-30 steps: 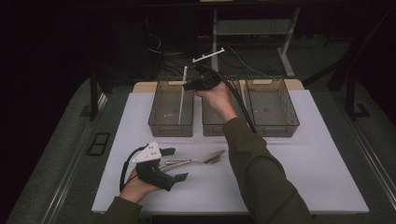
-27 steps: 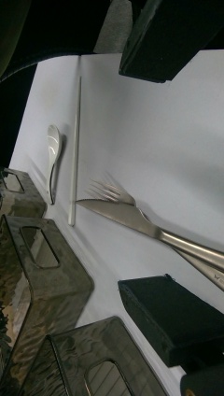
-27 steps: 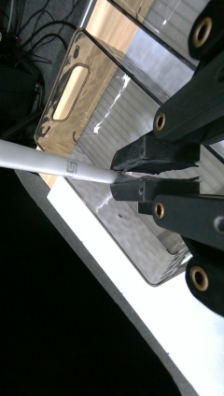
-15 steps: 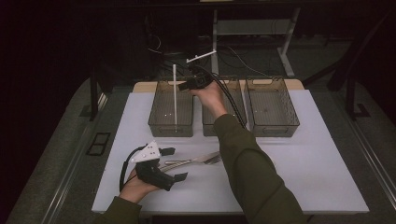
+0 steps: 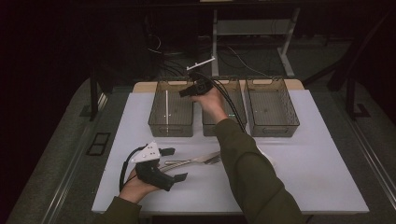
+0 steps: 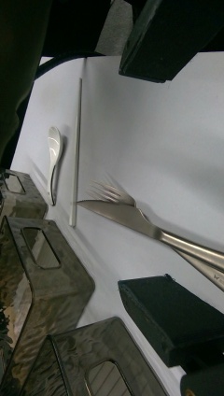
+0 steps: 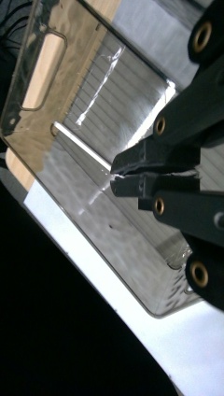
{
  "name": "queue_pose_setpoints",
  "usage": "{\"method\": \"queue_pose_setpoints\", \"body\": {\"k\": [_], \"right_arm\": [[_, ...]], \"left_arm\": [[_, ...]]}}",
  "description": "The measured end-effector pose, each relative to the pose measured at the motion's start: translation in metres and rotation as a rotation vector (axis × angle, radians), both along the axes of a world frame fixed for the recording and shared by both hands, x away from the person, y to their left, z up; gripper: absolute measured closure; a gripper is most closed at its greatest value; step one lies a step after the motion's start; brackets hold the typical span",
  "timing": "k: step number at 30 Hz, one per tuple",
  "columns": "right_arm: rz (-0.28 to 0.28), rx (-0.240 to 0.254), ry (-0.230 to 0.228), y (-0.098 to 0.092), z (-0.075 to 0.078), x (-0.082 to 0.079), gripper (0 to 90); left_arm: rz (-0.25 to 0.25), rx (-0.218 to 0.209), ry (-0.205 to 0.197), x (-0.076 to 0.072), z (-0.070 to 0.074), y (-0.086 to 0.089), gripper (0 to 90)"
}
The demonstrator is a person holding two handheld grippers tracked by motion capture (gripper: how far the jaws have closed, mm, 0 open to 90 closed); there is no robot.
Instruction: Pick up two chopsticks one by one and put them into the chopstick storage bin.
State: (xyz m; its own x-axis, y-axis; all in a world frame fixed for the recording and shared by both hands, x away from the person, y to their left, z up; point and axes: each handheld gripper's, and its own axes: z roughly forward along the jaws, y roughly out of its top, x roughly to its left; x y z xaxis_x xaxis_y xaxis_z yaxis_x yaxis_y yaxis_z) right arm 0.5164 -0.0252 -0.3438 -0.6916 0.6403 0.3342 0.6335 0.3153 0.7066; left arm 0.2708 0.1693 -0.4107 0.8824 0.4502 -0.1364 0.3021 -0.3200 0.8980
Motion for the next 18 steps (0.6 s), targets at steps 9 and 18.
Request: {"method": "queue_pose_setpoints", "body": {"k": [9, 18], "right_arm": [[0.014, 0.017, -0.057, -0.027, 0.011, -0.012, 60.8], [0.012, 0.001, -0.127, -0.066, 0.025, -0.035, 43.1]], "left_arm": [[0.005, 0.012, -0.001, 0.001, -0.001, -0.001, 0.0], [0.006, 0.021, 0.000, 0.001, -0.002, -0.002, 0.0]]}}
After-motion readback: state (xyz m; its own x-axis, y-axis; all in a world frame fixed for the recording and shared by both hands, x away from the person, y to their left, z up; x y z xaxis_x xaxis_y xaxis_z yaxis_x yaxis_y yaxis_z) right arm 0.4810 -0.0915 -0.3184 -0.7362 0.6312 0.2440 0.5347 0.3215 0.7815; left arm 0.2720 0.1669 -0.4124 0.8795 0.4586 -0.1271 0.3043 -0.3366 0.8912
